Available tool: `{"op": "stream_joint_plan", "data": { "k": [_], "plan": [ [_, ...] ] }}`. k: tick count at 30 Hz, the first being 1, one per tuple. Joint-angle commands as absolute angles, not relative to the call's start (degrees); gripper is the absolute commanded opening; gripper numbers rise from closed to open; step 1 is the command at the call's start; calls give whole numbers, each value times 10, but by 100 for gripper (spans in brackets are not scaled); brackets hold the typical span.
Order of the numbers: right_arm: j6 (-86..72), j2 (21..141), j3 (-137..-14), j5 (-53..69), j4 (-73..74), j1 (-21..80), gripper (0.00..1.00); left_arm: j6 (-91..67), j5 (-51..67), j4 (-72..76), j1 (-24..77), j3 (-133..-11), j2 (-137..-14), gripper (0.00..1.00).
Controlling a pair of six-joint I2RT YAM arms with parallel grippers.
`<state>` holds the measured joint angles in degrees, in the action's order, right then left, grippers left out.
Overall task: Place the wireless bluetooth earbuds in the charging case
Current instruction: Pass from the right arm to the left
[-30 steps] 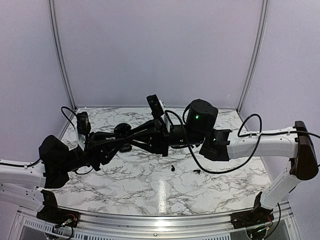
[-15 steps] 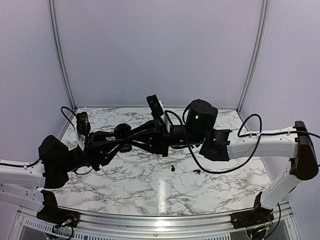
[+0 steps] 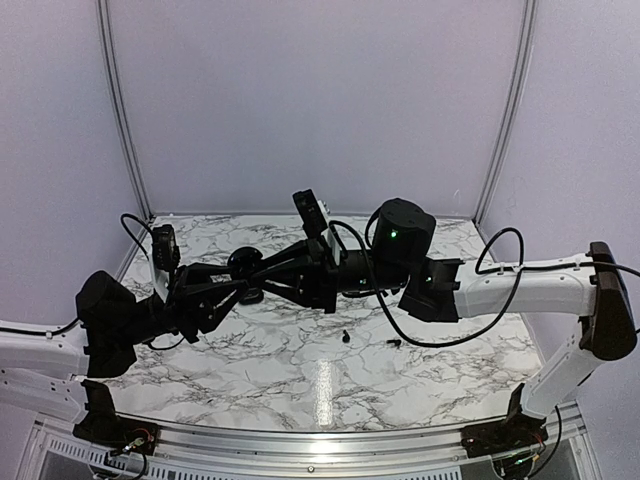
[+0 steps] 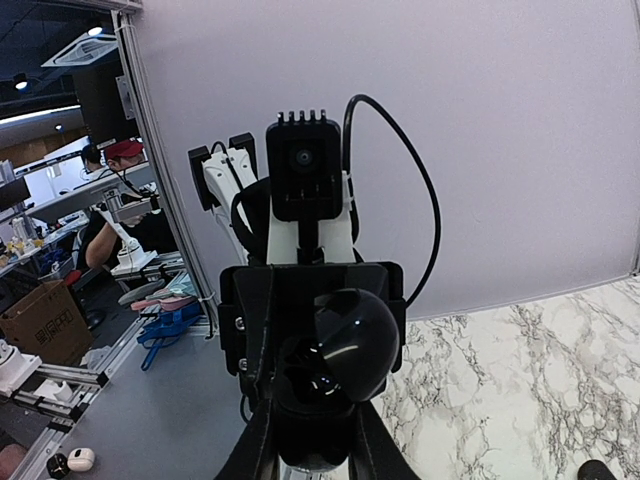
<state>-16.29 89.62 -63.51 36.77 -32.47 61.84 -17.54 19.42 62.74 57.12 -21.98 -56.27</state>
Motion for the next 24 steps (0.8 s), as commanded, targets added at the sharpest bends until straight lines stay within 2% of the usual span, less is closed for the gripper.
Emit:
{"op": "stream_joint_plan", "data": {
  "k": [1, 14, 19, 21, 24],
  "plan": [
    [-164, 891, -645, 362, -329, 621, 0, -172, 196, 635, 574, -219, -561, 30],
    [-162, 889, -643, 364, -331, 621, 1, -172, 201, 633, 574, -223, -563, 10],
    [-162, 878, -639, 369, -316, 610, 25, -162, 209, 611, 574, -228, -558, 0],
    [-161, 874, -637, 373, -304, 605, 37, -160, 213, 599, 574, -231, -557, 0],
    [-157, 867, -636, 373, -280, 598, 47, -154, 218, 589, 574, -231, -555, 0]
  ]
}}
